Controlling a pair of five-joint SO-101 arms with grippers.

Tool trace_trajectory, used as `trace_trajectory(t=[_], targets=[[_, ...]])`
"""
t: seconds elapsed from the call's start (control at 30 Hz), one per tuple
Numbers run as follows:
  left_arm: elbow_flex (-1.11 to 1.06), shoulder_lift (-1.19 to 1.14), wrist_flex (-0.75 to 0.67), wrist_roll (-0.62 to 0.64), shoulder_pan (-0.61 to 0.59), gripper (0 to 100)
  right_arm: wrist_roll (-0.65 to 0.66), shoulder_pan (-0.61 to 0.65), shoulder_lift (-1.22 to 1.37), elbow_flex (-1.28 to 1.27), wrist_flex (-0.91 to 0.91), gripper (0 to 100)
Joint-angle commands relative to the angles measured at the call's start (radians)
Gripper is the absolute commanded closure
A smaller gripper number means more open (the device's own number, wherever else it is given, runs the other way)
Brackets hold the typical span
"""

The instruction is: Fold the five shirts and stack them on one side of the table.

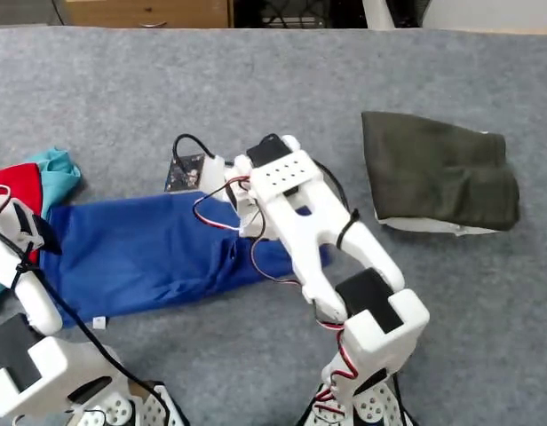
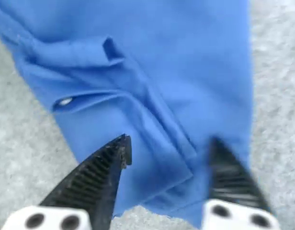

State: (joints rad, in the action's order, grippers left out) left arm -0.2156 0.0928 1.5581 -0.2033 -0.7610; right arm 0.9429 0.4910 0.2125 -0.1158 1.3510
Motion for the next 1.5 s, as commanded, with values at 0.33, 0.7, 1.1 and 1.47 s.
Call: trace_trajectory(t=[0.33, 0.7, 1.1, 1.47], targets=[[0.005, 0.041, -0.008, -0.003, -0.001, 78, -0.071, 0.021, -0.041, 0.153, 0.302, 94.9], [-0.002, 0.04, -0.008, -0.003, -0.002, 78, -0.25, 0.213, -0.071, -0.168, -0.213, 98.5], [-0.038, 0.043, -0.063, -0.003, -0.004, 78, -0.276, 0.199, -0.054, -0.17, -0.175, 98.5], [-0.004, 0.011, -0.074, -0.107, -0.108, 67, -0.193, -0.002, -0.49, -0.176, 0.006, 98.4]])
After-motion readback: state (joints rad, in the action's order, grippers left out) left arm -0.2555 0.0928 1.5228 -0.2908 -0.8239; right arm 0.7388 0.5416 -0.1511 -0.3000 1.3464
